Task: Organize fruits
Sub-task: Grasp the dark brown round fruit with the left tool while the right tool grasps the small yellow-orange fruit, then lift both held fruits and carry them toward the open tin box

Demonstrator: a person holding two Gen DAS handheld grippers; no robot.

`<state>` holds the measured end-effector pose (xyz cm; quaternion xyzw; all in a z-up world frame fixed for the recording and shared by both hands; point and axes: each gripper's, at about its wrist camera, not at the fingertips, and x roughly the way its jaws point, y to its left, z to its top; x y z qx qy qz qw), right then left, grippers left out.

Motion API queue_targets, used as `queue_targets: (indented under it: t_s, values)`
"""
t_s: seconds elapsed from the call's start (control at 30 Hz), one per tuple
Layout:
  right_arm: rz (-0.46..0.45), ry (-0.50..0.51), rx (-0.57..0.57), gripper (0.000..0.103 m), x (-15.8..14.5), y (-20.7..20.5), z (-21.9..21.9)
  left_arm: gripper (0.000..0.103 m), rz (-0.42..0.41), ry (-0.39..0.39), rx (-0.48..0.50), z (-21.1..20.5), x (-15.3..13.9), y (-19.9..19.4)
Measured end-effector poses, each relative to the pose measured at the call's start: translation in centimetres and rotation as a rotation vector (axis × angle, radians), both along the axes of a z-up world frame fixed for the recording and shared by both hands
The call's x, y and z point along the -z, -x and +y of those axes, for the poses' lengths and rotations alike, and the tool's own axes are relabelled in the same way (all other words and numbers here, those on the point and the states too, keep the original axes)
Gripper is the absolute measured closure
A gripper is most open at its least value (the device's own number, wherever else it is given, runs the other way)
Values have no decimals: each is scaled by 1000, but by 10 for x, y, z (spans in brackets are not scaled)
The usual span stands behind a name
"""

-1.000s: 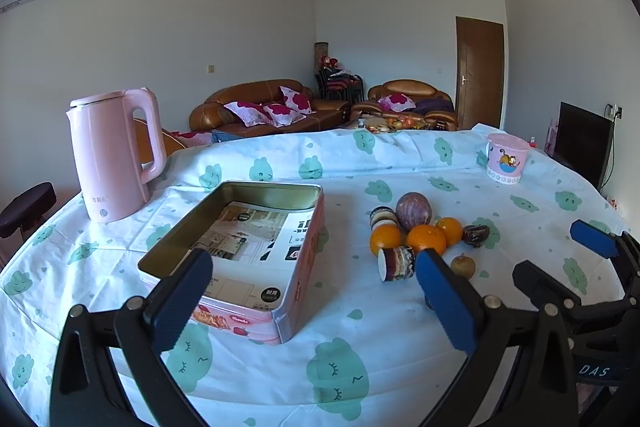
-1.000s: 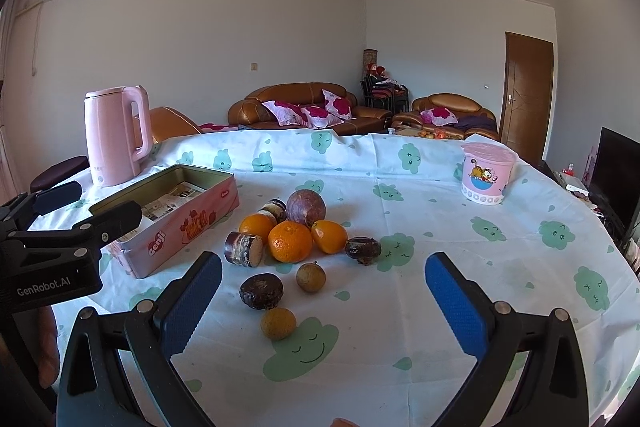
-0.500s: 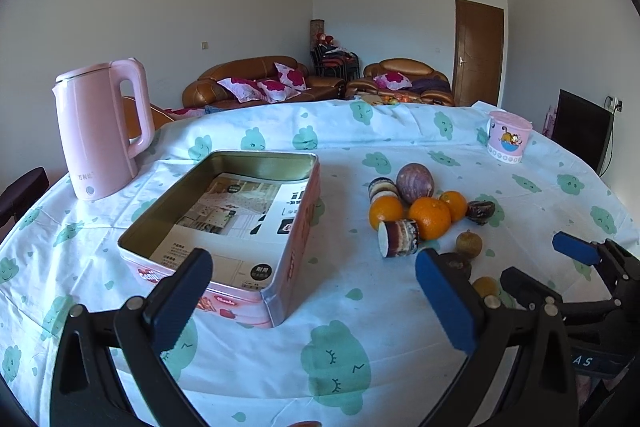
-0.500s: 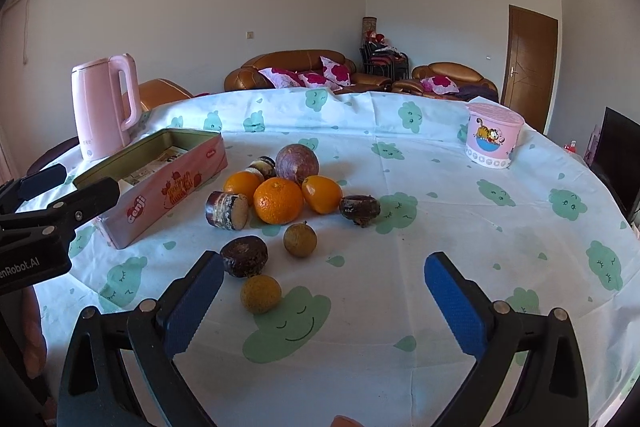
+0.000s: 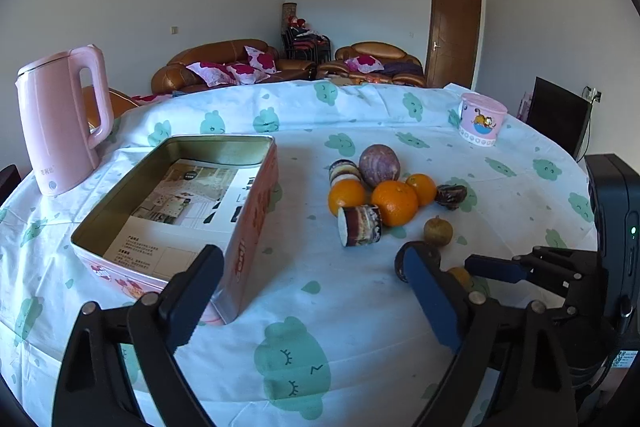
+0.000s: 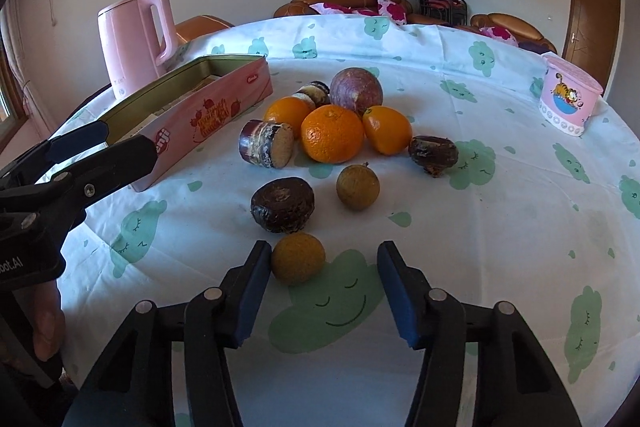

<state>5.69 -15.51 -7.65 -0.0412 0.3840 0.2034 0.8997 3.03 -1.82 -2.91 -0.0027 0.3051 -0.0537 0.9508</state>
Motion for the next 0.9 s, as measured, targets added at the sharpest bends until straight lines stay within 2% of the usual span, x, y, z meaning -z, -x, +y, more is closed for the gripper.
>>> queue_targets:
  t_s: [0.07, 0.13, 0.2, 0.27, 0.47, 0.53, 0.7, 0.8, 0.9]
  values:
    - [-3, 6, -6, 60, 0, 1, 2, 17, 15, -3, 21, -5, 2, -3]
    - [-12, -3, 8, 74, -1, 2, 0, 22, 27, -12, 39, -12, 2, -7]
    - [-36, -16, 58, 74, -4, 2, -9, 22, 38, -33, 51, -19, 3, -10]
    - [-76, 39, 115, 74, -7, 1, -17, 23, 55, -40, 73, -26, 3, -16]
    - [-75, 4, 184, 74, -10, -5, -44, 26, 130, -51, 143, -55, 13, -34]
    - [-77, -14, 189, 74, -11, -5, -47, 37, 164, -52, 166, -63, 18, -40]
    - [-77, -58, 191, 74, -11, -4, -53, 46, 235, -65, 197, -76, 29, -51]
    - [-75, -60, 180, 74, -10, -5, -52, 64, 259, -88, 209, -82, 35, -53]
    - [-72, -57, 164, 74, -9, -5, -51, 64, 266, -69, 212, -78, 34, -53]
